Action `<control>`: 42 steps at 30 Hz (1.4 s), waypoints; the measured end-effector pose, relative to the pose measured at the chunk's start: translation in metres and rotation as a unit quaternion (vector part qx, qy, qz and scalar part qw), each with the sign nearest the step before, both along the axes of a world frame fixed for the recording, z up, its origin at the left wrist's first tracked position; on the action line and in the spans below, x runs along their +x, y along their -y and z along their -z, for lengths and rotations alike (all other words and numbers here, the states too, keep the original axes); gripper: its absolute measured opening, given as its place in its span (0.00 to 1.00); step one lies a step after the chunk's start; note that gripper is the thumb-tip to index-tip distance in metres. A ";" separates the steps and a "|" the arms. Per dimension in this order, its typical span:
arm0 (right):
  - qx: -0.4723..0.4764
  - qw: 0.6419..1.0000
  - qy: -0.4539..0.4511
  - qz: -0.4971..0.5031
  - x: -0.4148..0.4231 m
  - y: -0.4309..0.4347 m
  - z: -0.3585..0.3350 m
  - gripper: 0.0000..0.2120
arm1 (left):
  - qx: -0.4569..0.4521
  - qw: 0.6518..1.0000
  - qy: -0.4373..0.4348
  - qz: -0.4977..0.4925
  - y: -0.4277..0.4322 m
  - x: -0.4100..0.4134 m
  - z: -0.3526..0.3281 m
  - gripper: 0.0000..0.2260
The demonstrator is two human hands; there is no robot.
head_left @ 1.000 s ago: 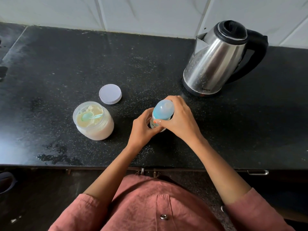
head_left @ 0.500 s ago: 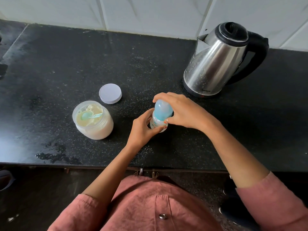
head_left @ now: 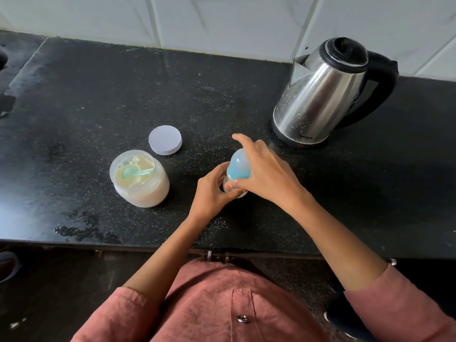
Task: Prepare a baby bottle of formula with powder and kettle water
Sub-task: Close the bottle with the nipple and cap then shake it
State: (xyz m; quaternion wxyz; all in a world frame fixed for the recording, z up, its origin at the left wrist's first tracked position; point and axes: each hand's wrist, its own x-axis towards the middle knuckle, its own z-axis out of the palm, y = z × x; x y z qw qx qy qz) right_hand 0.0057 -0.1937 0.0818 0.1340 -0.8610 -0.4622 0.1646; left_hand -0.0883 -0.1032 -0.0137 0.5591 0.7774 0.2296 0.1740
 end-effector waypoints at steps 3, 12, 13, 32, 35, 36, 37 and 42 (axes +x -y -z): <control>0.039 0.978 -0.204 -0.010 0.013 0.009 -0.001 0.53 | -0.004 1.000 0.004 0.003 0.000 0.000 -0.001 0.28; 0.182 0.958 -0.220 0.014 0.022 0.013 0.030 0.29 | -0.007 1.000 0.001 -0.001 0.001 -0.001 -0.002 0.26; 0.198 0.963 -0.180 0.037 0.018 0.011 0.036 0.29 | -0.007 1.000 0.002 -0.004 0.002 -0.001 -0.002 0.25; 0.247 0.945 -0.176 0.119 0.003 0.015 0.054 0.31 | -0.005 1.000 0.002 -0.005 0.002 -0.001 0.000 0.26; 0.265 0.940 -0.149 0.157 -0.006 0.008 0.058 0.32 | 0.006 1.000 0.005 -0.010 0.002 0.000 0.000 0.25; 0.269 0.937 -0.160 0.156 -0.008 0.007 0.060 0.33 | 0.010 1.000 0.004 -0.010 0.001 0.000 0.000 0.25; 0.271 0.934 -0.178 0.148 -0.009 0.007 0.061 0.35 | 0.014 1.000 0.004 -0.008 0.001 0.000 0.000 0.25; 0.247 0.923 -0.286 0.066 0.005 0.019 0.054 0.36 | 0.004 1.000 0.006 -0.004 0.001 -0.001 0.000 0.26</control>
